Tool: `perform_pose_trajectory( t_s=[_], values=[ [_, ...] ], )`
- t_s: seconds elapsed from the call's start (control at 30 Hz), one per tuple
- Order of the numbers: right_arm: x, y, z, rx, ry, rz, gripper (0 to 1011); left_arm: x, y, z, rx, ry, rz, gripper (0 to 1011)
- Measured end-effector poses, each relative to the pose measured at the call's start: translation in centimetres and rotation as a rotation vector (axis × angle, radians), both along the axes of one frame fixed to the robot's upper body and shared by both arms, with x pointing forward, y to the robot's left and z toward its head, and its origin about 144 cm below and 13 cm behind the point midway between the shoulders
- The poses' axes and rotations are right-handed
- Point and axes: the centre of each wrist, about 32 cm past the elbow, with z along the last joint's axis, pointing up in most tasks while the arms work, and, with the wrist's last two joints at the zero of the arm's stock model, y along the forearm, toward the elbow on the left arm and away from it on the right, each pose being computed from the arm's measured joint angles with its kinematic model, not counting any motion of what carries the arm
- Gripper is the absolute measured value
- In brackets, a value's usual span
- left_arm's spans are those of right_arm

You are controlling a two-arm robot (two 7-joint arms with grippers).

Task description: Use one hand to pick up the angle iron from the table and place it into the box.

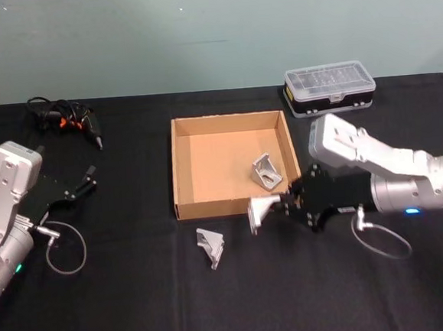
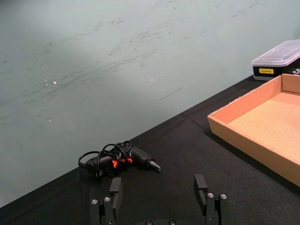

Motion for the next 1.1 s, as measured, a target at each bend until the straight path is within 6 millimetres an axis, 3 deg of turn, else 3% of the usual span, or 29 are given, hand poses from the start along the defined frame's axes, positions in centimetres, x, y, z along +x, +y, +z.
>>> perform_pose_trajectory(
  t_s=[0.4, 0.8, 1.1],
  values=[
    [2.2, 3.1, 0.5, -0.029, -0.143, -0.136, 67, 0.0, 0.0, 0.0, 0.0, 0.0, 0.0, 1000],
    [4.2, 6.0, 0.0, -0.113, -0.17, -0.147, 67, 0.0, 0.0, 0.0, 0.0, 0.0, 0.0, 1000],
    [5.4, 7.0, -0.7, -0.149, -0.156, -0.154, 67, 0.0, 0.0, 0.0, 0.0, 0.0, 0.0, 1000]
  ],
)
